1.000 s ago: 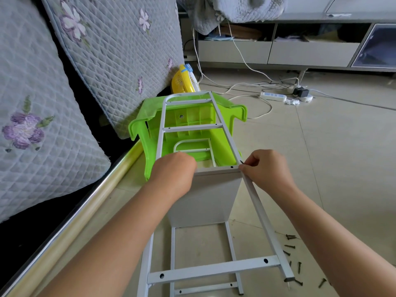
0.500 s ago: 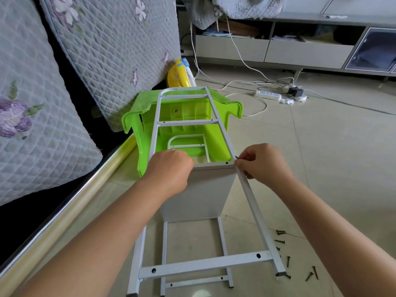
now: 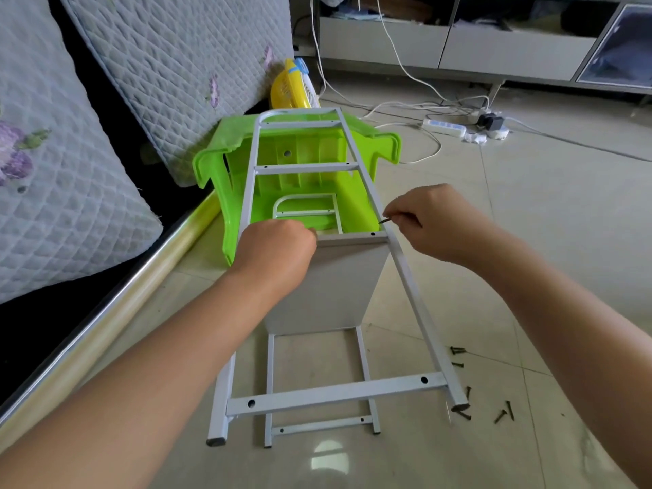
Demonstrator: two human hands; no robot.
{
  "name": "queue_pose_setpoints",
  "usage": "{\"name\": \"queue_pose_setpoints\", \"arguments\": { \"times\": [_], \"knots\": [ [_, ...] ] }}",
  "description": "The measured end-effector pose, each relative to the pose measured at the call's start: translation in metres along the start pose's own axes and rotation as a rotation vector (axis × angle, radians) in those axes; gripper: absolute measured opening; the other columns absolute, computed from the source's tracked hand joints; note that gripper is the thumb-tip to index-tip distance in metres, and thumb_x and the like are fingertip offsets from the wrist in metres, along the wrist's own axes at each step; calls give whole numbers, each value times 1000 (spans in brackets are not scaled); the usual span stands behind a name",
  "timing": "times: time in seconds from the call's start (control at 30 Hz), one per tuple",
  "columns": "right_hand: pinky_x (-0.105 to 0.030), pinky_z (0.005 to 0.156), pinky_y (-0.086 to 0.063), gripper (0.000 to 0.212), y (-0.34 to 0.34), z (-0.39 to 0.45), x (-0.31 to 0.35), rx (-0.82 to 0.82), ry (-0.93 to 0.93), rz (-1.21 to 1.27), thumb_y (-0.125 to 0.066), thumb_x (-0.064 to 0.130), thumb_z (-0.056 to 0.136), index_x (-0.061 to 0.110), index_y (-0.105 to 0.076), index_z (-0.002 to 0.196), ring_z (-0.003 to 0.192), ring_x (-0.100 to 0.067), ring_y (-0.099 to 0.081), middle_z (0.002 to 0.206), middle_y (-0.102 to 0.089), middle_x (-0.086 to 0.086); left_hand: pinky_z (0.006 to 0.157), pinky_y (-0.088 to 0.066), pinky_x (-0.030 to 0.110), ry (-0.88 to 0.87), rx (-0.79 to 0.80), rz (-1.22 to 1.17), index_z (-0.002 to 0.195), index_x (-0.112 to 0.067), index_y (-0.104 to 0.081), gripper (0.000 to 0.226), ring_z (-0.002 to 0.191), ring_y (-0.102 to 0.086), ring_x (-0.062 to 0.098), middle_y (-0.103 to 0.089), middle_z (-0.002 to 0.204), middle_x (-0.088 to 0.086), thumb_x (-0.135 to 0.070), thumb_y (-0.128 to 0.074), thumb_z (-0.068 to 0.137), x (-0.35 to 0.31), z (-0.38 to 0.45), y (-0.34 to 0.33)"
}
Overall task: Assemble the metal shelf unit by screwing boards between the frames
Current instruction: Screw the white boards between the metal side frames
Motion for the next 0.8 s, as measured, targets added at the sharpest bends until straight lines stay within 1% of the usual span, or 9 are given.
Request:
{"name": "queue_pose_setpoints", "arguments": {
  "times": [0.03, 0.1, 0.2, 0.27, 0.33, 0.4, 0.53, 0.7, 0.8],
  "knots": [
    [-31, 77, -40, 27, 0, 1, 2, -13, 9, 6, -45, 7, 91, 5, -61, 113, 91, -31, -58, 95, -67, -14, 43, -17, 25, -3, 8, 9, 119, -13, -53, 36, 96, -59, 30, -60, 100, 5, 0, -43, 87, -1, 0, 1],
    [-35, 74, -45, 21, 0, 2, 6, -44, 27, 32, -50, 5, 88, 1, -61, 106, 84, -33, -58, 88, -67, -17, 43, -15, 25, -4, 20, 20, 119, -12, -52, 35, 96, -59, 31, -60, 100, 6, 1, -42, 88, -1, 0, 2],
    [-32, 72, -42, 16, 4, 4, 7, -98, 66, 70, -55, 2, 85, 0, -68, 94, 78, -31, -60, 81, -68, -16, 43, -19, 27, -2, 8, 11, 122, -12, -50, 36, 96, -59, 32, -60, 101, 7, 0, -41, 89, -1, 1, 1],
    [-26, 73, -40, 18, 4, 6, 7, -82, 81, 87, -56, 3, 86, 1, -70, 97, 82, -29, -62, 84, -70, -15, 53, -30, 30, -2, -5, -20, 130, -13, -45, 42, 99, -58, 32, -59, 106, 7, -1, -39, 91, 0, 2, 0],
    [-24, 77, -40, 21, 2, 7, 6, -45, 87, 70, -56, 6, 87, 3, -70, 102, 88, -28, -63, 92, -71, -14, 61, -32, 33, -3, -6, -45, 137, -13, -40, 47, 102, -57, 33, -59, 110, 8, -1, -37, 92, 0, 3, -2],
    [-25, 78, -41, 21, -2, 7, 6, -44, 95, 59, -55, 7, 88, 5, -70, 103, 90, -27, -63, 94, -71, -12, 63, -33, 33, -6, -3, -54, 138, -12, -38, 48, 102, -57, 33, -58, 111, 8, 0, -37, 91, 0, 3, -3],
    [-29, 78, -45, 20, -4, 6, 4, -89, 55, 91, -56, 5, 87, 4, -71, 100, 87, -27, -63, 92, -71, -12, 63, -33, 33, -16, 6, -53, 138, -10, -36, 49, 102, -57, 33, -58, 112, 8, 1, -36, 90, -1, 2, -3],
    [-22, 72, -39, 19, -5, 6, 2, -124, 54, 99, -57, 3, 86, 3, -71, 98, 85, -27, -63, 90, -71, -13, 64, -32, 32, -3, 8, -89, 141, -11, -33, 53, 105, -56, 31, -57, 116, 6, 1, -36, 90, -1, -1, -6],
    [-29, 74, -45, 18, -6, 5, 3, -123, 52, 118, -57, 3, 86, 2, -71, 97, 84, -29, -63, 89, -71, -13, 64, -32, 31, 5, 8, -106, 143, -12, -30, 56, 105, -55, 30, -56, 116, 5, 2, -37, 89, -1, -3, -6]
  ]
}}
Point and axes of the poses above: each hand's wrist, its own z-axis towards the middle knuckle, its own y-axis out of the back of the hand, x = y × z, the point moved 3 cm from there along z, towards the middle knuckle
